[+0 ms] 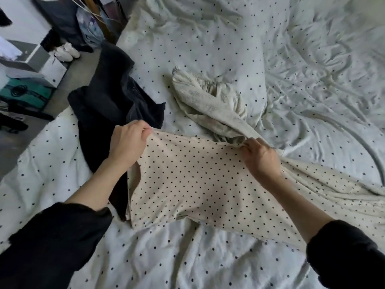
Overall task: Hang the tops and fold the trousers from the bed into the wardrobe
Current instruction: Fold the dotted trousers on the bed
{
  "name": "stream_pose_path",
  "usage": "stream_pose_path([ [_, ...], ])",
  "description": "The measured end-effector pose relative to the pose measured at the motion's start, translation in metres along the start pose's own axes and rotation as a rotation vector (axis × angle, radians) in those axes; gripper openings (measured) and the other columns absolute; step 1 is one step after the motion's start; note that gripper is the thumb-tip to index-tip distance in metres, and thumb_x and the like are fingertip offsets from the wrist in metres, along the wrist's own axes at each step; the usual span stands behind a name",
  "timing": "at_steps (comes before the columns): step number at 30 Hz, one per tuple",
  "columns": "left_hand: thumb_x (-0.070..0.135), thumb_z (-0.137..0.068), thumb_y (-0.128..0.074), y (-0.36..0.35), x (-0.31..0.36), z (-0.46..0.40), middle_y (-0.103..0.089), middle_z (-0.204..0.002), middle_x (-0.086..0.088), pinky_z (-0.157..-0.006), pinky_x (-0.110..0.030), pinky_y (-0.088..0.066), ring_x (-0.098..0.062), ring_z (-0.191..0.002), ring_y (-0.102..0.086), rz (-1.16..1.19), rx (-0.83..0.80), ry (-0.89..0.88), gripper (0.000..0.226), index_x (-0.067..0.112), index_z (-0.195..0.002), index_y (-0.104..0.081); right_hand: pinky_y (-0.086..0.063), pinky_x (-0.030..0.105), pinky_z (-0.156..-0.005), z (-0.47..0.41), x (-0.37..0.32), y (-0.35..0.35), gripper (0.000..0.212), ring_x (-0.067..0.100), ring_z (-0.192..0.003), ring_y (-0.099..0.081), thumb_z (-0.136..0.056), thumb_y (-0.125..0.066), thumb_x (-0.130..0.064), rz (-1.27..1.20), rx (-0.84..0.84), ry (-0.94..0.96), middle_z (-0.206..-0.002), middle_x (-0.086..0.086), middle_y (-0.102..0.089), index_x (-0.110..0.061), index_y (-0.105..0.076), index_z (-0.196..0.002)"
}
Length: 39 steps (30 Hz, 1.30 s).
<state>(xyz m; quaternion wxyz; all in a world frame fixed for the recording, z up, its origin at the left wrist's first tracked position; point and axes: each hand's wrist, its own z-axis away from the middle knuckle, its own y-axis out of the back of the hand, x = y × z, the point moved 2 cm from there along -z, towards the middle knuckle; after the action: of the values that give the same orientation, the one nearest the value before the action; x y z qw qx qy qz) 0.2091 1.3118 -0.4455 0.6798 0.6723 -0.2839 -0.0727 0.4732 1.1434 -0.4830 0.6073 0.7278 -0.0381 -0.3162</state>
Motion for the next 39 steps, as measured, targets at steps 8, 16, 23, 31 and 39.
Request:
stream_pose_path([
  [8, 0.031, -0.094, -0.050, -0.059, -0.025, -0.063, -0.069, -0.091, -0.001, -0.079, -0.034, -0.024, -0.023, -0.086, -0.056, -0.245, -0.105, -0.081, 0.023, 0.019, -0.095, -0.068, -0.037, 0.028, -0.051, -0.028, 0.010, -0.035, 0.009, 0.034, -0.062, -0.060, -0.084, -0.065, -0.016, 0.105, 0.027, -0.051, -0.078, 0.011, -0.062, -0.008, -0.070, -0.085],
  [16, 0.046, -0.082, -0.062, -0.073, -0.037, -0.060, -0.066, -0.093, -0.004, -0.079, -0.039, -0.036, -0.027, -0.091, -0.057, -0.215, -0.187, -0.161, 0.037, 0.015, -0.101, -0.065, -0.042, 0.050, -0.087, -0.012, -0.011, -0.056, 0.035, 0.032, -0.099, -0.058, -0.074, -0.073, -0.018, 0.344, 0.045, -0.003, -0.107, 0.014, -0.061, -0.012, -0.063, -0.107],
  [23, 0.041, -0.095, -0.045, -0.065, -0.061, -0.047, -0.062, -0.116, -0.005, -0.093, -0.037, -0.034, -0.024, -0.108, -0.055, -0.062, -0.261, -0.032, 0.041, 0.011, -0.120, -0.055, -0.018, 0.054, -0.106, 0.024, -0.090, -0.110, 0.049, 0.030, -0.135, -0.038, -0.093, -0.032, -0.041, 0.232, -0.202, 0.355, -0.146, 0.011, -0.040, -0.020, -0.037, -0.137],
  [31, 0.068, -0.078, -0.053, -0.066, -0.057, -0.064, -0.046, -0.132, -0.005, -0.102, -0.037, -0.029, -0.023, -0.125, -0.041, -0.210, -0.582, 0.153, 0.071, 0.017, -0.127, -0.049, -0.016, 0.055, -0.106, 0.021, -0.087, -0.145, 0.054, 0.028, -0.137, -0.035, -0.092, -0.027, -0.051, 0.286, -0.385, 0.265, -0.148, 0.005, -0.038, -0.029, -0.040, -0.140],
  [39, 0.037, -0.082, -0.066, -0.050, -0.050, -0.075, -0.055, -0.081, -0.001, -0.070, -0.030, -0.037, -0.018, -0.080, -0.053, 0.218, -0.710, 0.305, 0.031, 0.007, -0.088, -0.060, -0.011, 0.063, -0.105, 0.017, -0.095, -0.147, 0.066, 0.034, -0.140, -0.027, -0.086, -0.029, -0.063, 0.274, -0.371, 0.259, -0.150, 0.010, -0.034, -0.028, -0.035, -0.141],
])
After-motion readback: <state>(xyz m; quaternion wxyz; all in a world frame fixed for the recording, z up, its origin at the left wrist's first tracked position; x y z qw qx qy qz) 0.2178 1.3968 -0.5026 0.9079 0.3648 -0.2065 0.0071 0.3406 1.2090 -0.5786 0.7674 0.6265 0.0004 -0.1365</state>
